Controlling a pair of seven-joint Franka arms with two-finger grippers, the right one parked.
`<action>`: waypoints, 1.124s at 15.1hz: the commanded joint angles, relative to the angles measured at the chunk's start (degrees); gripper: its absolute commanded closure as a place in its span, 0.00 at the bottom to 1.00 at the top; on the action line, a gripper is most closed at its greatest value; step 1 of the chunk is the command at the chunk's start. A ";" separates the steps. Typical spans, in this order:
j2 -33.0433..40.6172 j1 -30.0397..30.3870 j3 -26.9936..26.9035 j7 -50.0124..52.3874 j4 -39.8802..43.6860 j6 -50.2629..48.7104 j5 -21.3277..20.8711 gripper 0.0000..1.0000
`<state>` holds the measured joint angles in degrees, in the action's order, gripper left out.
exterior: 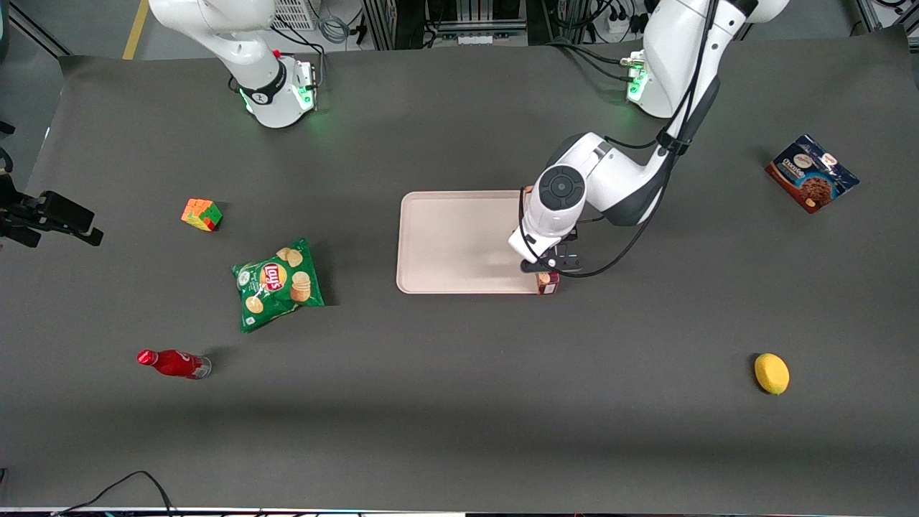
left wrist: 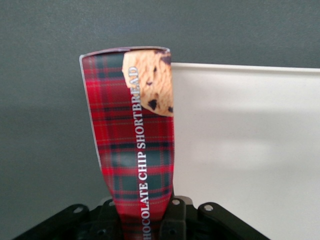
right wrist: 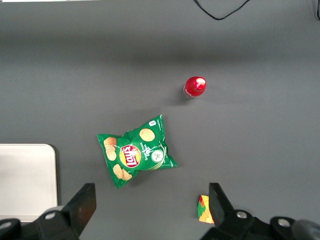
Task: Place red cookie box on tray
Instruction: 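Lower the held box onto the tray's edge with the left gripper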
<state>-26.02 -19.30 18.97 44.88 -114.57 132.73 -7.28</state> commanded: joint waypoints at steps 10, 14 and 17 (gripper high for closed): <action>0.53 -0.83 0.10 3.46 -2.94 4.65 -1.59 0.11; 1.06 -0.83 0.19 3.37 -1.89 3.86 -1.51 0.00; 2.64 0.22 -0.16 2.50 1.97 0.89 -1.51 0.00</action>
<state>-25.73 -19.55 19.23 46.57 -115.61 136.79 -7.97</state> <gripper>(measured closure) 0.000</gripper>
